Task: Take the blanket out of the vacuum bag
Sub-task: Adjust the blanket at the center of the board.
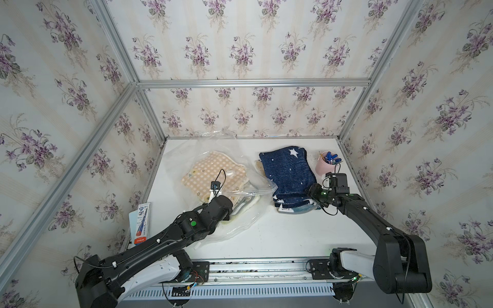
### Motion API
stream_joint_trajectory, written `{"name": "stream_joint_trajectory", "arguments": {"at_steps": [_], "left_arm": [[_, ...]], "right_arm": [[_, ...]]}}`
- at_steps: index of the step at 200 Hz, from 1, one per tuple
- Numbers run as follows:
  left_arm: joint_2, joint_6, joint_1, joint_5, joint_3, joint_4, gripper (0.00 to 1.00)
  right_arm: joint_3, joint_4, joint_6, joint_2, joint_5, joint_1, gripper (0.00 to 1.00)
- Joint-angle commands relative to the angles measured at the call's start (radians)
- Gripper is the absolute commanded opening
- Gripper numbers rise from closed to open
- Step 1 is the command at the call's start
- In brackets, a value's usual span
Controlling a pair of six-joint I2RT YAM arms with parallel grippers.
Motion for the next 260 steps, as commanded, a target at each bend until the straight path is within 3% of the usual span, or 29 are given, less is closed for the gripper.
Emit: {"name": "stream_joint_trajectory", "arguments": {"at_steps": [1,44,109,161,204,239,260], "left_arm": [[0.004,0.002,0.001,-0.006,0.015,-0.016,0.21],[-0.003,-0.007,0.001,-0.008,0.016,-0.023,0.20],[-0.023,-0.004,0.001,0.003,0.023,-0.041,0.20],[-0.042,-0.016,0.000,0.013,0.011,-0.052,0.19],[-0.053,-0.021,0.000,0.013,-0.004,-0.048,0.19],[-0.043,-0.024,0.000,0.005,-0.007,-0.049,0.20],[-0.044,-0.029,0.000,-0.011,-0.005,-0.065,0.20]], "right_arm": [[0.008,0.024,-0.016,-0.005,-0.018,0.000,0.03],[0.076,-0.096,-0.043,-0.115,0.114,-0.001,0.00],[0.097,-0.197,-0.072,-0.190,0.219,-0.001,0.00],[0.046,-0.151,-0.064,-0.104,0.192,0.000,0.14],[0.040,-0.161,-0.055,-0.122,0.177,0.000,0.29],[-0.001,-0.143,-0.009,-0.236,0.114,0.000,0.46],[-0.002,-0.160,0.024,-0.346,0.118,0.001,0.50]]}}
